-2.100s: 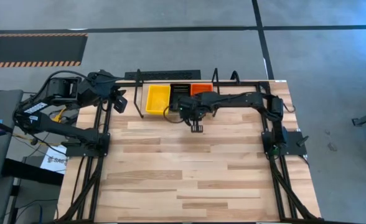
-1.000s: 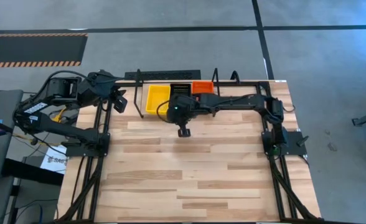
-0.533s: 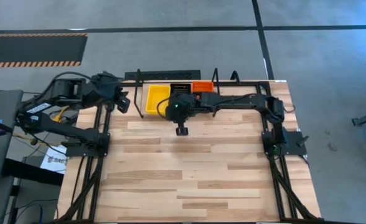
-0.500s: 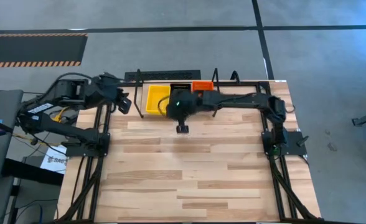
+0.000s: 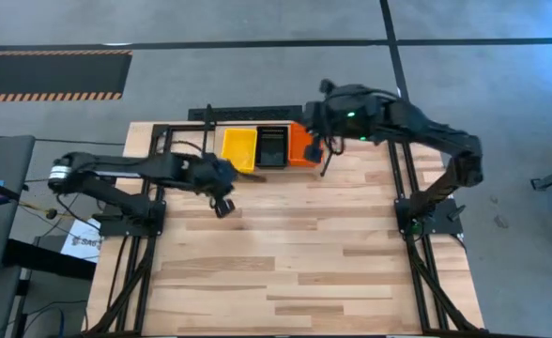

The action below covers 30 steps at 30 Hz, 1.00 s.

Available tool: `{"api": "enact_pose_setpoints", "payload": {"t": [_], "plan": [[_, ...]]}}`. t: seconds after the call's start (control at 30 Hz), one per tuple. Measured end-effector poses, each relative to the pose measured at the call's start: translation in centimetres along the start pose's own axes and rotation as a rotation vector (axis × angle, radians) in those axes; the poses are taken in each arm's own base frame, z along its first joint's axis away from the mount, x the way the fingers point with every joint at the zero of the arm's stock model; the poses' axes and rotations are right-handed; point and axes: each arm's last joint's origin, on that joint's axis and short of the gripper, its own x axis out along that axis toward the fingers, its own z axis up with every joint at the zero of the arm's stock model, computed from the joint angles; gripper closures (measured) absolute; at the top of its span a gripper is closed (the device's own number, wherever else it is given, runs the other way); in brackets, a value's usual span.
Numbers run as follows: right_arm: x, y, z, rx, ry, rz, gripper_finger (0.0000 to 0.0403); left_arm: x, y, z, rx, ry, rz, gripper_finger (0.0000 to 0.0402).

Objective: Stack baskets on shelf by color
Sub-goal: Adjust the bins on the shelf

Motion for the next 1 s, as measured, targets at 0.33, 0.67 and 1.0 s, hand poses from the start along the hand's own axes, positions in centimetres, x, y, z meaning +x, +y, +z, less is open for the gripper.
{"api": "enact_pose_setpoints", "payload": {"t": [0.33,0.67,1.0], "plan": [[-5.2,-1.4,0.5,0.058,-0.098,-0.022,0.0401,8.1,-0.9,0.0,0.249,0.27,0.055,0.0401],[-3.9,0.0,-0.1,0.016,-0.006,0.029,0.04,9.7,0.9,0.5,0.247,0.288,0.199,0.0401],[-3.3,0.4,-0.1,0.005,0.009,0.038,0.04,10.0,3.0,1.3,0.202,0.254,0.262,0.0401]]}}
